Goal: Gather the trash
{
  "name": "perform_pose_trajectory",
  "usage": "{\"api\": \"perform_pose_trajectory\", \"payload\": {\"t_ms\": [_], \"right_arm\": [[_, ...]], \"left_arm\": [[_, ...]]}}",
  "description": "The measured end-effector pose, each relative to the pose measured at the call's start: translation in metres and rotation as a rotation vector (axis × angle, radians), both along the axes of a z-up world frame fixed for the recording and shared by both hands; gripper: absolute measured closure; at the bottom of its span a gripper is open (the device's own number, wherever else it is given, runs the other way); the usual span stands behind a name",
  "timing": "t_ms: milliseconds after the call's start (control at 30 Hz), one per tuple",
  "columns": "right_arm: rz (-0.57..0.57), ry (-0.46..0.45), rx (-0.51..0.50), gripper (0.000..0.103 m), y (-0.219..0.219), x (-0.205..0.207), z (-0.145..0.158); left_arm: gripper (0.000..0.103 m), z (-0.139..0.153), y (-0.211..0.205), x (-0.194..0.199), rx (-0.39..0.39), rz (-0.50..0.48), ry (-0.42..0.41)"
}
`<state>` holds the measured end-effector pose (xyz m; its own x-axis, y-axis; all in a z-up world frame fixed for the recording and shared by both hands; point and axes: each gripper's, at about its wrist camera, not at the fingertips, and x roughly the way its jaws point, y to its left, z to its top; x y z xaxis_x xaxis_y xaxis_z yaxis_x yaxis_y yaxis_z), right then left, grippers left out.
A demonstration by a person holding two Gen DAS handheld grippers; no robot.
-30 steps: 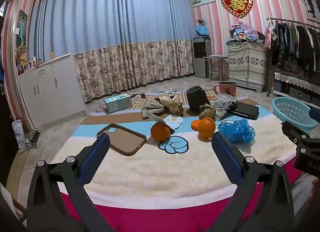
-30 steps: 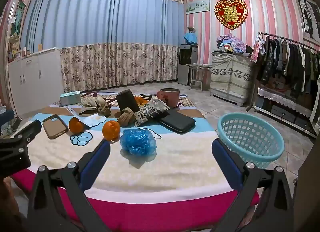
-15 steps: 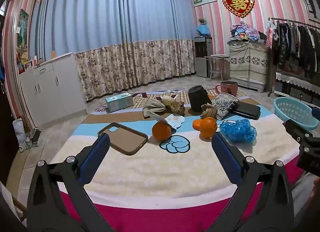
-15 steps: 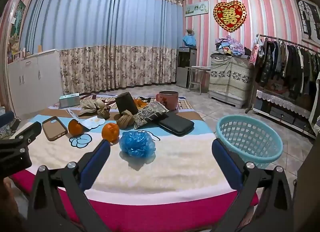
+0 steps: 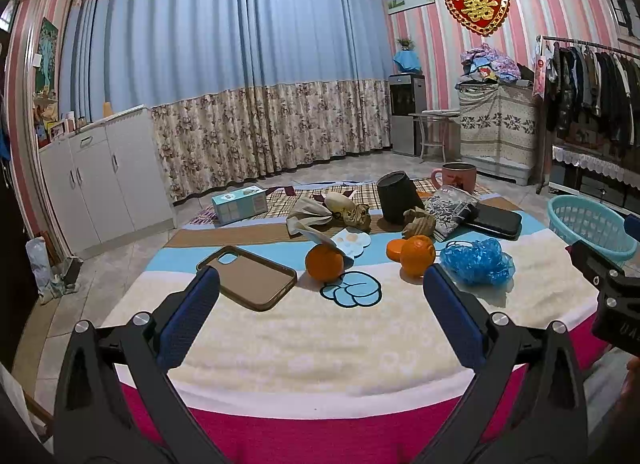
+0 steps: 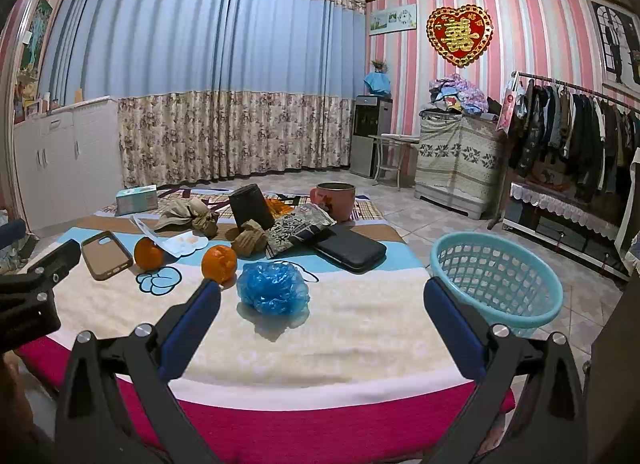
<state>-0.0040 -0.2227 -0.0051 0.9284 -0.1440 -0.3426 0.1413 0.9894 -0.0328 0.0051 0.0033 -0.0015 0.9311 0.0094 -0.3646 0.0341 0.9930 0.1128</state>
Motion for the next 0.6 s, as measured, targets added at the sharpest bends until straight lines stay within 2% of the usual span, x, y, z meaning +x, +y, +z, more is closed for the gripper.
{"api": "perform_pose_trajectory", "payload": {"t_ms": [600], "right_arm": [[0.0, -0.001, -0.003, 0.004, 0.0023, -0.0005, 0.0005]], "left_arm": [[0.005, 0.0005, -0.0001, -0.0001, 0.0, -0.003, -0.005]]}}
